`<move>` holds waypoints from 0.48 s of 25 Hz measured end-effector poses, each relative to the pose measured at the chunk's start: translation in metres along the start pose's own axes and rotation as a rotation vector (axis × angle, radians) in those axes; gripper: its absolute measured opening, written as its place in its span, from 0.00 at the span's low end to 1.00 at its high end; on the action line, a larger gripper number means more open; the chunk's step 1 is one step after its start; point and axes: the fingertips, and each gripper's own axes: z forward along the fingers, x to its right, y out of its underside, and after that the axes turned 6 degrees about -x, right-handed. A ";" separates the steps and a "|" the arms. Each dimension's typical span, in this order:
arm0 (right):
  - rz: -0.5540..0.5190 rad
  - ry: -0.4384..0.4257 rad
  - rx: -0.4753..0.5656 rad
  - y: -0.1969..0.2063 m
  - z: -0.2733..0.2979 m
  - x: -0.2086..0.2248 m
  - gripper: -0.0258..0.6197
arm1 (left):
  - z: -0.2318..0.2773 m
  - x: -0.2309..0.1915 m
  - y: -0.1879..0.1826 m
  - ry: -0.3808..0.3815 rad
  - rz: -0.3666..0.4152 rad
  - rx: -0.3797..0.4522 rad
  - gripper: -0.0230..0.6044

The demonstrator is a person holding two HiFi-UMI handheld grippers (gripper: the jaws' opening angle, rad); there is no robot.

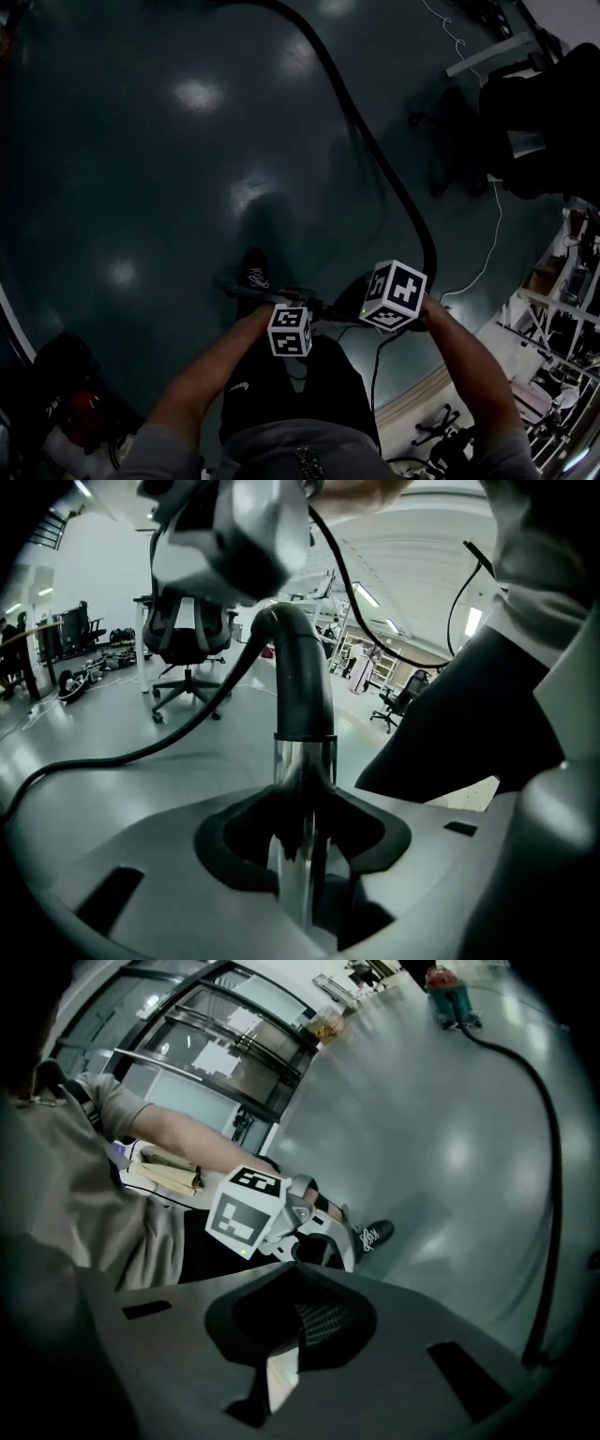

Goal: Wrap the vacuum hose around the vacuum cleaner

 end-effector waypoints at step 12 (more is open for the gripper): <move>0.090 0.127 0.183 -0.023 -0.074 -0.018 0.04 | -0.081 -0.047 -0.017 -0.024 -0.014 0.030 0.31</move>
